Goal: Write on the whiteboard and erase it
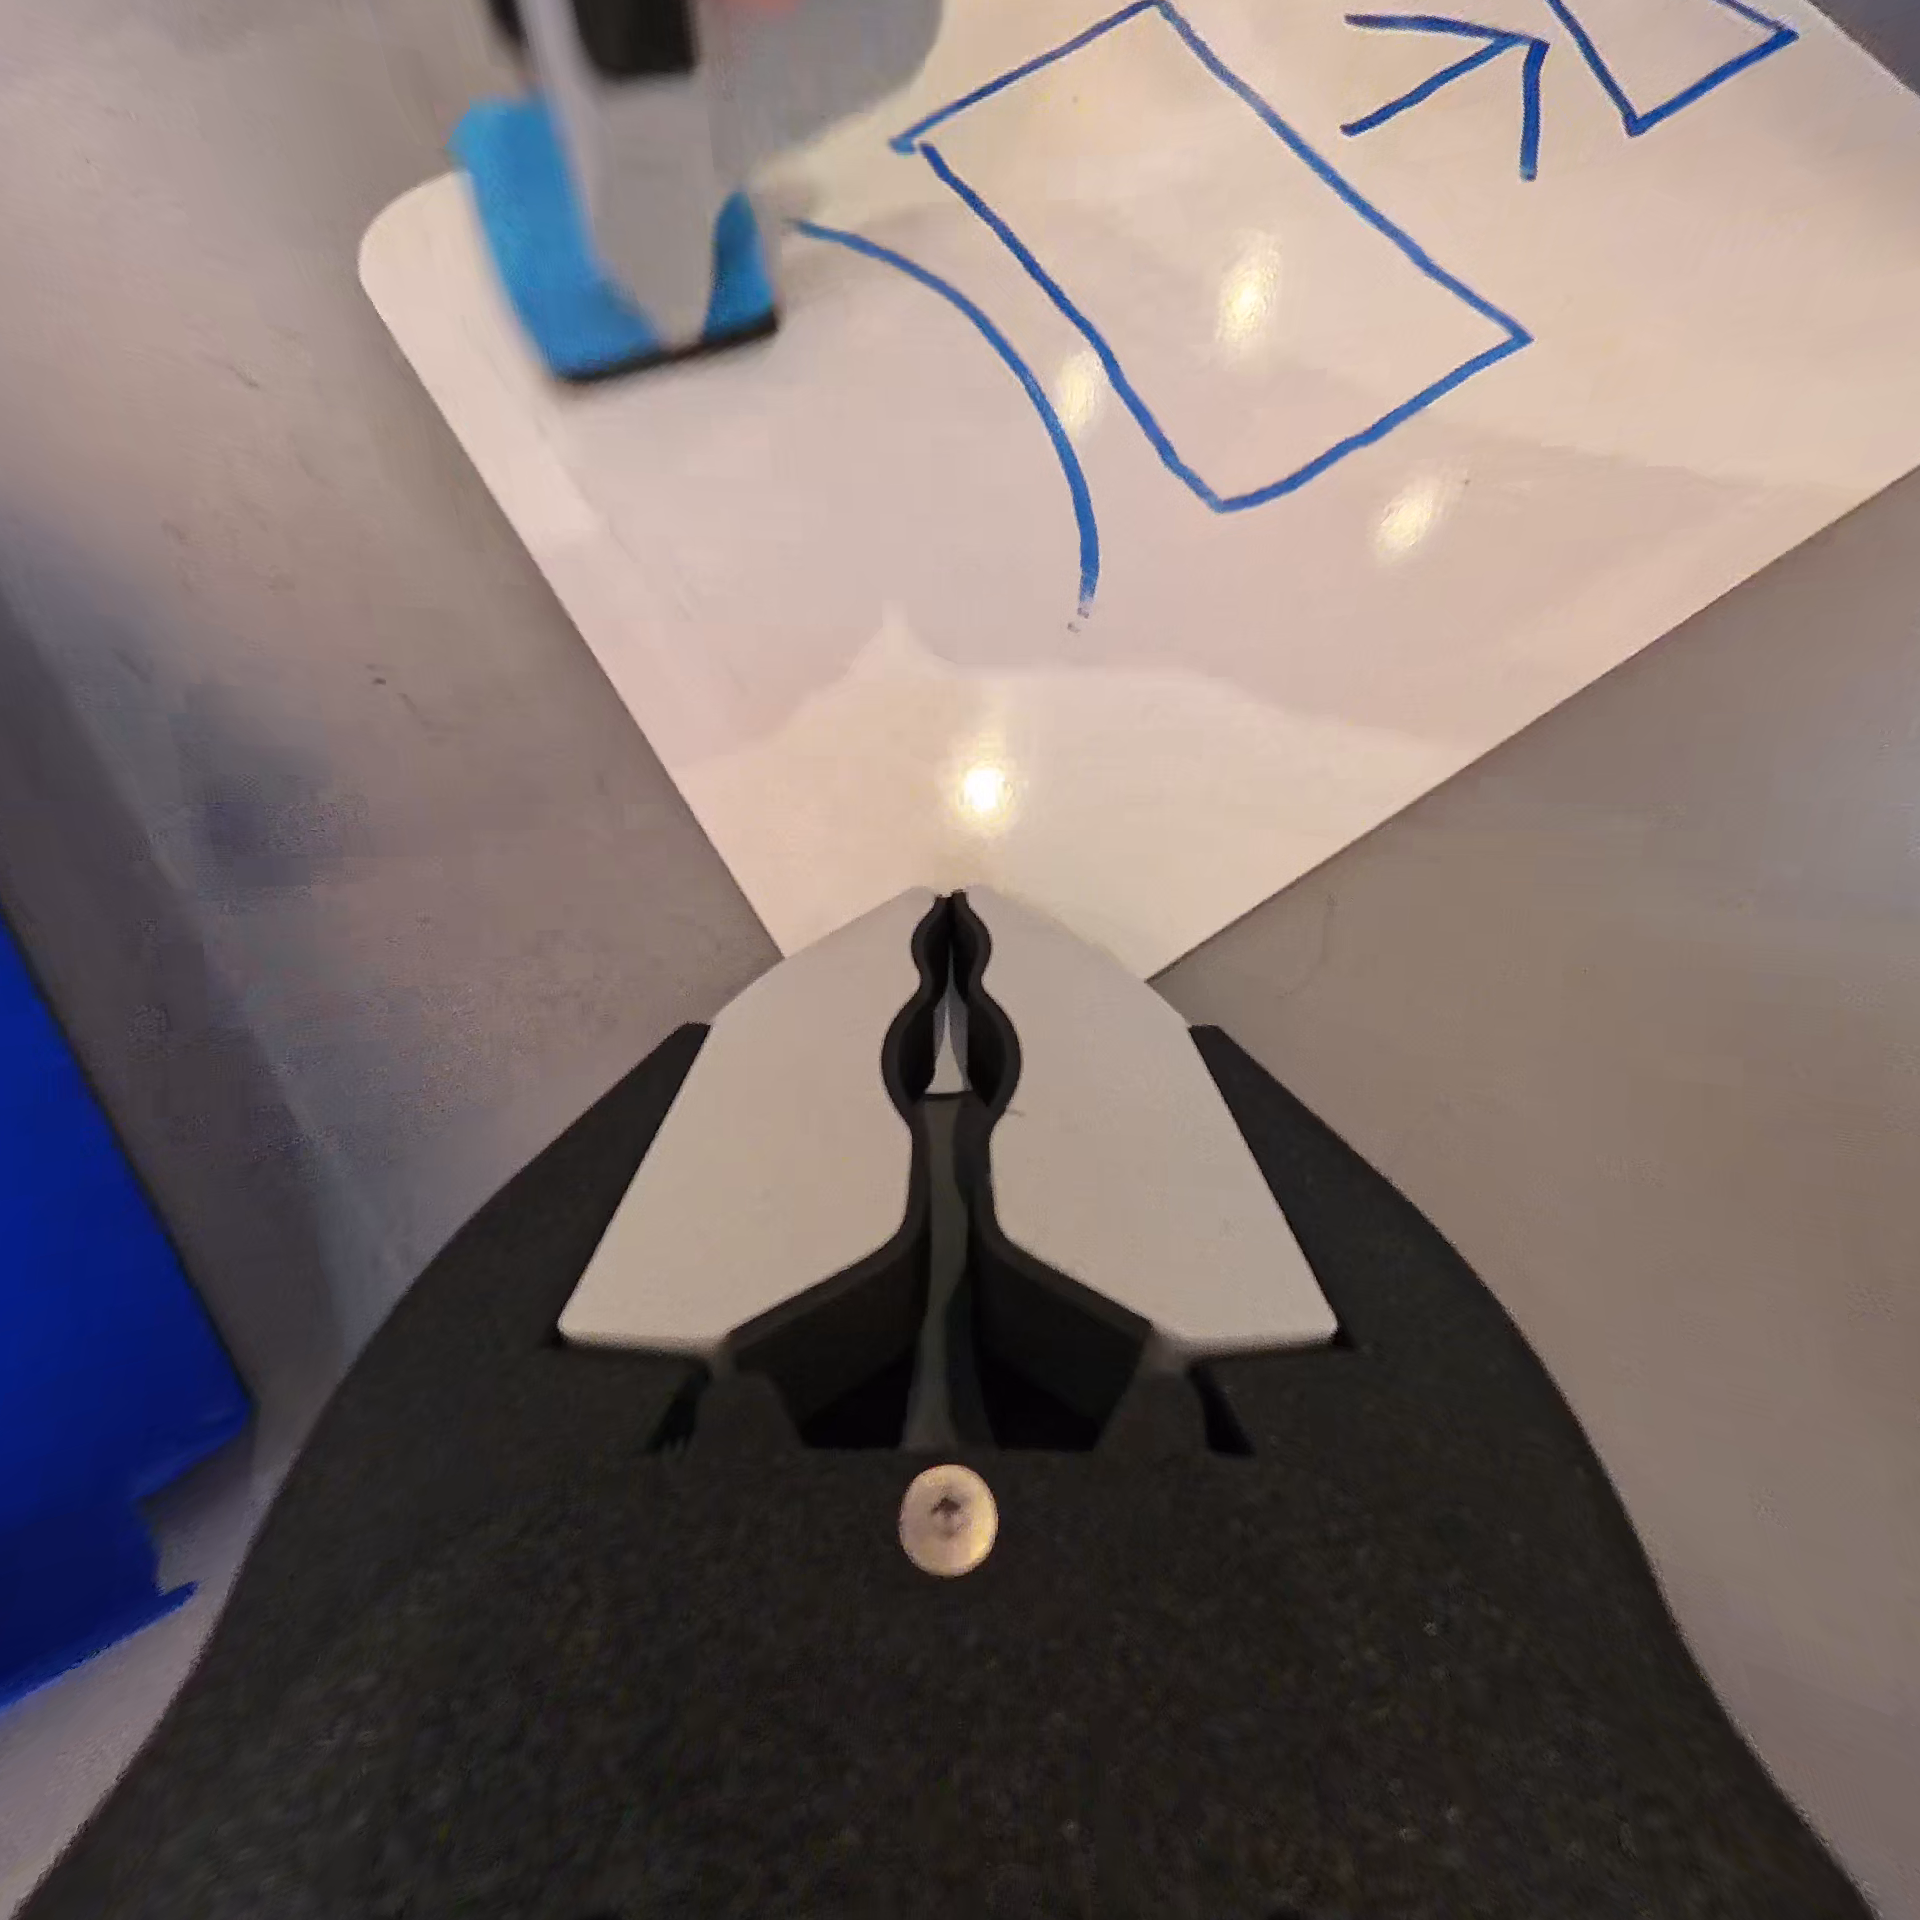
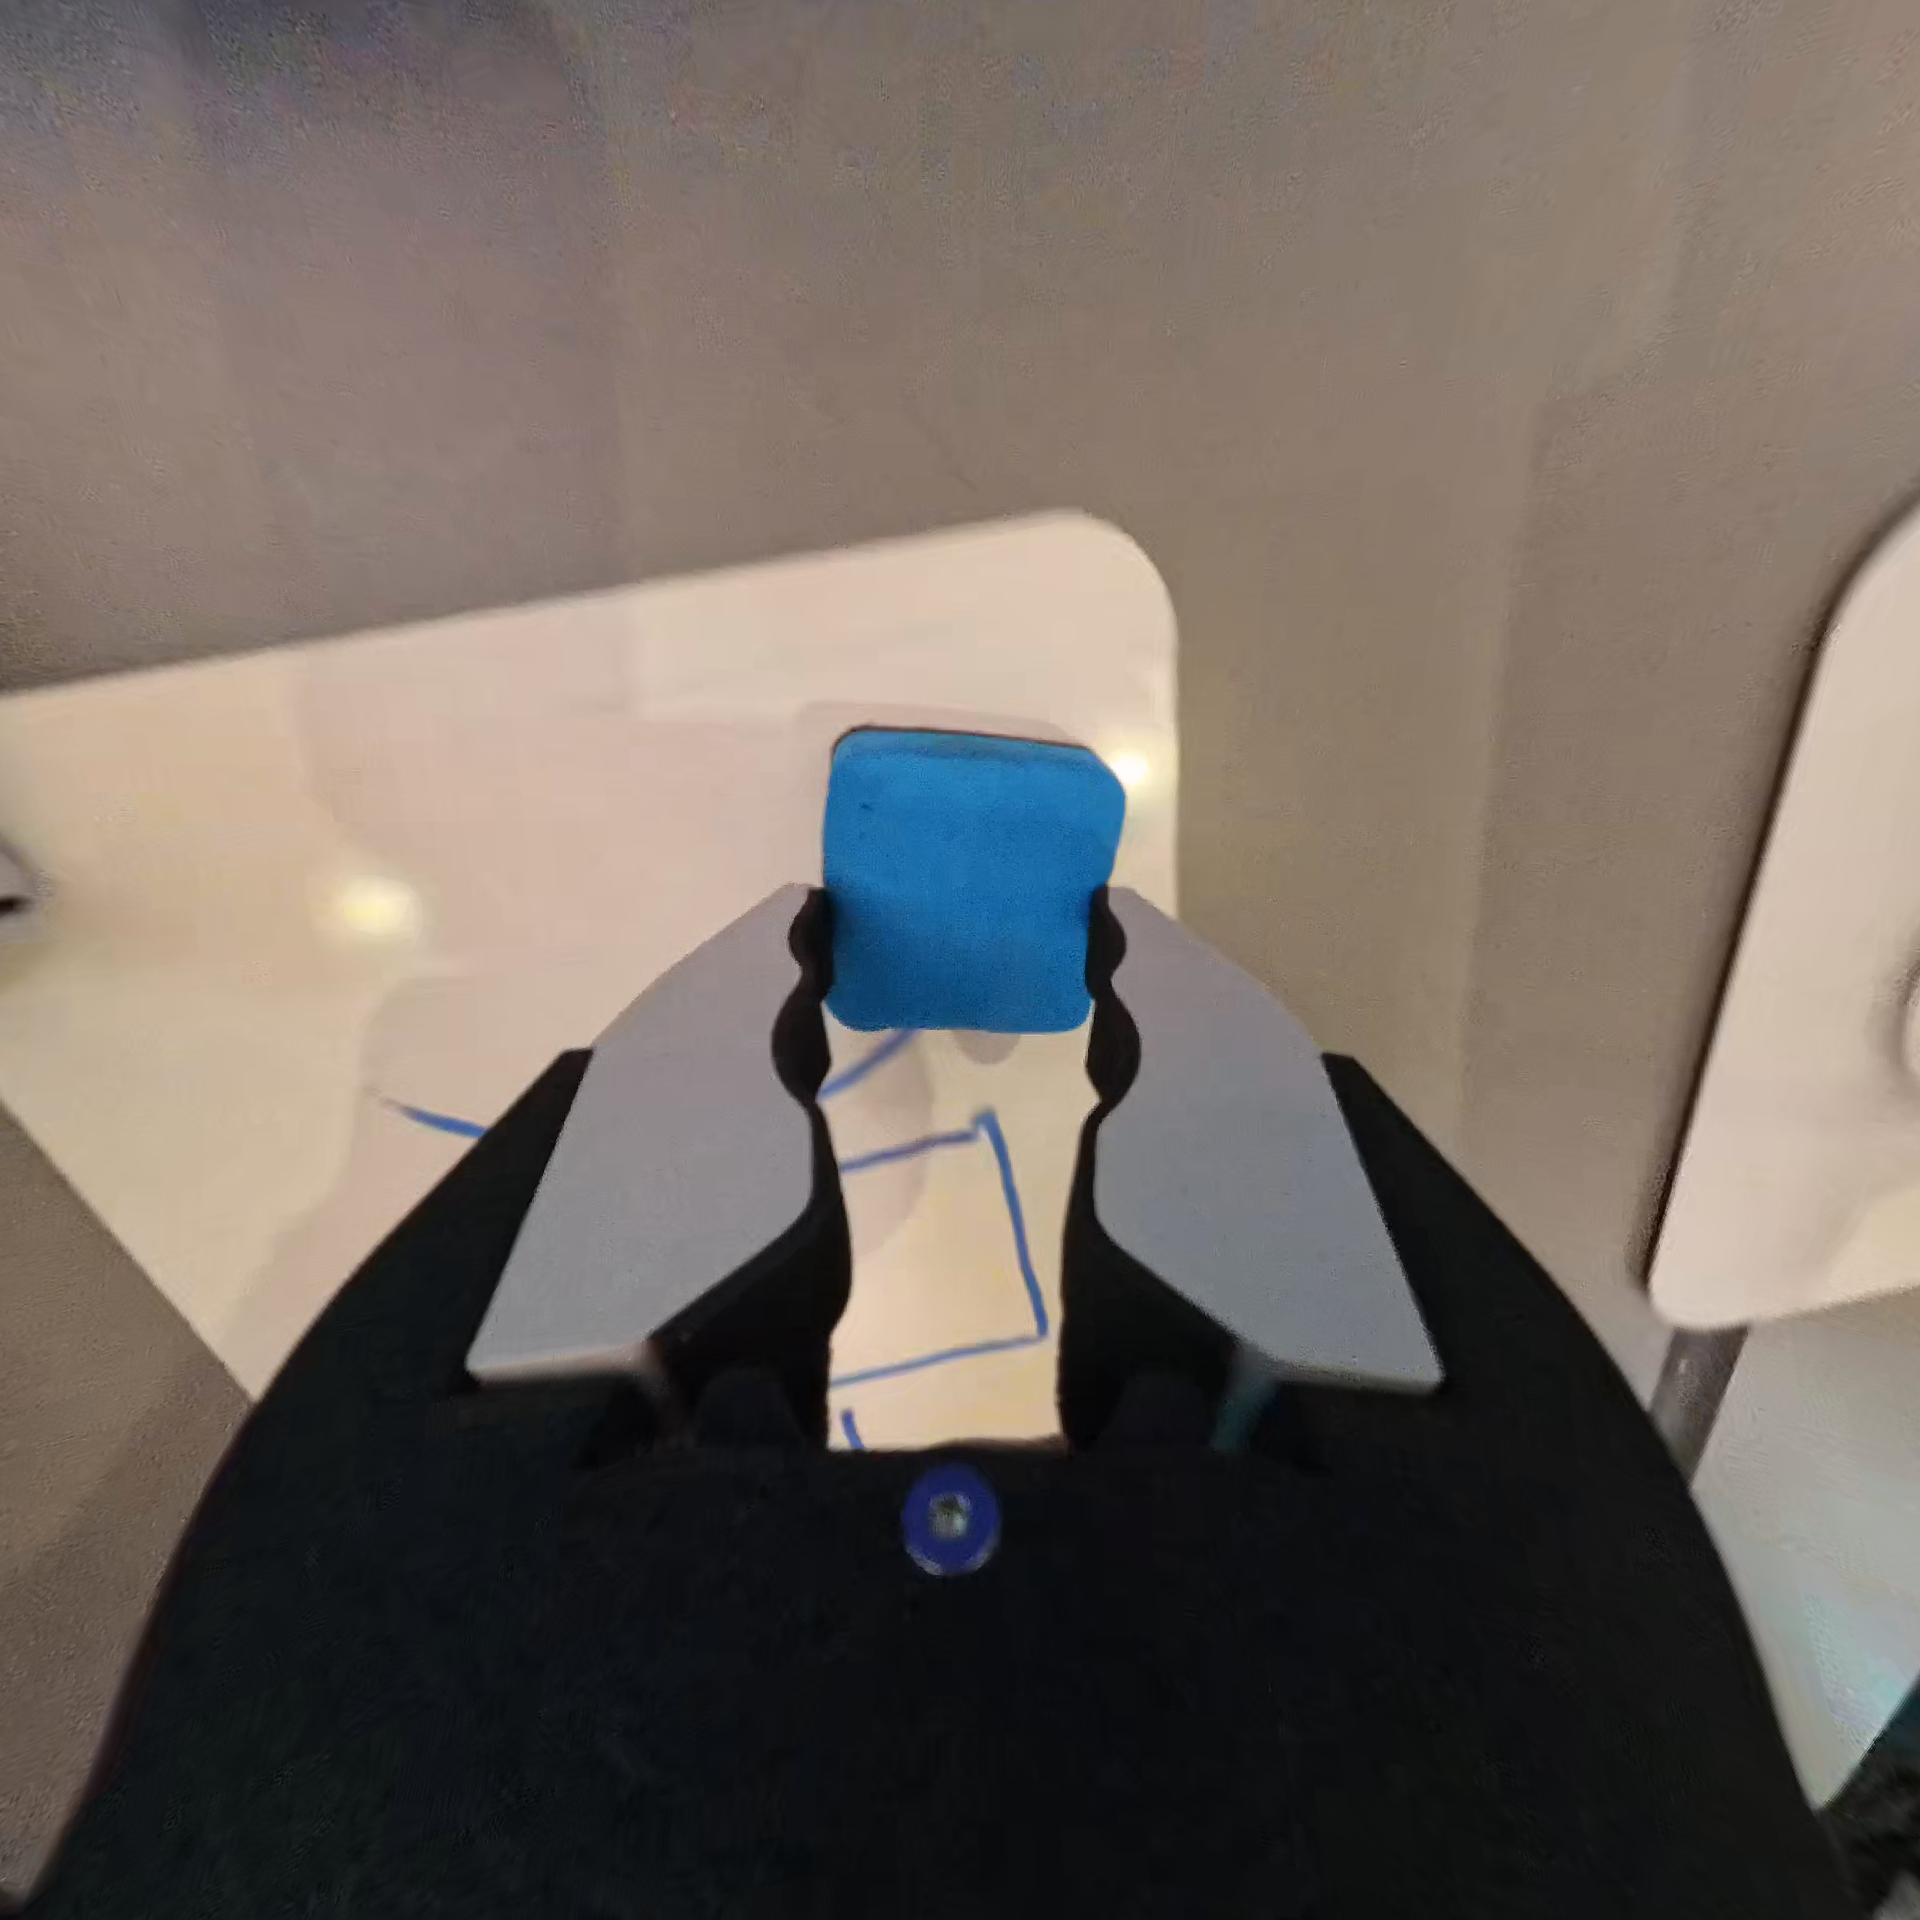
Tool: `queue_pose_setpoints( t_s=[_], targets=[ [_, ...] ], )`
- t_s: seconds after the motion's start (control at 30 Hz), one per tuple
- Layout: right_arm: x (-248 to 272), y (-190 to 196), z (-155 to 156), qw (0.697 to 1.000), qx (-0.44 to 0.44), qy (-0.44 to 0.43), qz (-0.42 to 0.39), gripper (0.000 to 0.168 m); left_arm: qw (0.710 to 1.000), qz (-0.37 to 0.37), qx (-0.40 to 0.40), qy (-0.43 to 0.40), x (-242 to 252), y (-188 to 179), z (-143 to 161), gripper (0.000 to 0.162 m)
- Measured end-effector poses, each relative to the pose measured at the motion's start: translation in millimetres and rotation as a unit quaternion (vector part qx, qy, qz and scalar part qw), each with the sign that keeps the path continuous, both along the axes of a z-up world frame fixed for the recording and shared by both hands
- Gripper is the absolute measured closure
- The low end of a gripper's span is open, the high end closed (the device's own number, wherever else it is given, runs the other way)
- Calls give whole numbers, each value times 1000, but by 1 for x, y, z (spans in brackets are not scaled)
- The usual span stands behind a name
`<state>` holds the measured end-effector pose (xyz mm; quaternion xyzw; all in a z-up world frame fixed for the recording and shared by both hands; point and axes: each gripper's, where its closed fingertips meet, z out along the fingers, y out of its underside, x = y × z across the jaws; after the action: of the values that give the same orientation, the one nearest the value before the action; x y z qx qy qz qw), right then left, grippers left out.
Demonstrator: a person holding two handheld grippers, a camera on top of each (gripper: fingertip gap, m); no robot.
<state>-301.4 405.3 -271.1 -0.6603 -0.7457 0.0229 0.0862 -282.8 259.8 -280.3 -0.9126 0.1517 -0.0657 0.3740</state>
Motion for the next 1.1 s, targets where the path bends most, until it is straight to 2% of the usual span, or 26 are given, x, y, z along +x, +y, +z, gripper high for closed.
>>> queue_pose_setpoints(
  t_s=[0.07, 0.1, 0.2, 0.27, 0.3, 0.37, 0.4, 0.47, 0.57, 0.6, 0.67, 0.77, 0.83, 0.93, 1.03, 1.1],
  targets=[
    [37, 23, 0, 999, -11, -7, -48, 121, 1000, -1, 2, 4, 0, 0, 0, 162],
    [52, 18, 0, 999, -18, -11, -44, 121, 1000, -1, 2, 4, 0, -1, 0, 162],
    [63, -46, 1, 999, -28, -8, 35, 121, 1000, -3, 0, -2, 0, -1, 0, 162],
    [59, -60, 0, 997, -1, -13, 70, 121, 1000, -4, 0, -2, 1, 0, 0, 162],
    [57, -51, 0, 998, -6, -3, 58, 121, 1000, -4, 0, -1, 1, 0, 0, 162],
    [65, -6, 0, 1000, -8, 6, -23, 121, 1000, -4, 1, 3, 1, -1, 0, 162],
    [70, 2, 0, 999, -21, 5, -46, 121, 1000, -3, 2, 4, 1, -1, 0, 162],
    [73, -24, 0, 1000, -9, -9, 4, 121, 1000, -4, 2, 2, 1, -2, 0, 162],
    [69, -103, 1, 995, -31, 0, 93, 121, 1000, -5, -4, -14, 1, -2, 0, 161],
    [70, -109, 0, 995, -23, 7, 99, 121, 1000, -6, -5, -18, 1, -2, 0, 162],
    [68, -93, 0, 996, -19, 19, 82, 121, 1000, -9, -4, -17, 1, -3, 0, 161],
    [59, -20, 0, 1000, 3, 19, -6, 121, 1000, -11, 0, -4, 3, -3, 0, 162],
    [50, 6, 0, 999, 13, 14, -26, 121, 1000, -11, 2, 3, 3, -3, 0, 162],
    [34, 19, 0, 999, 19, 11, -23, 121, 1000, -11, 0, -3, 3, -2, 0, 162],
    [30, 27, 0, 998, -7, 13, -58, 121, 1000, -9, 0, -1, 2, -2, 0, 162],
    [36, -12, 0, 1000, -7, 2, 9, 121, 1000, -9, 2, 1, 2, -2, 0, 162]
  ],
)
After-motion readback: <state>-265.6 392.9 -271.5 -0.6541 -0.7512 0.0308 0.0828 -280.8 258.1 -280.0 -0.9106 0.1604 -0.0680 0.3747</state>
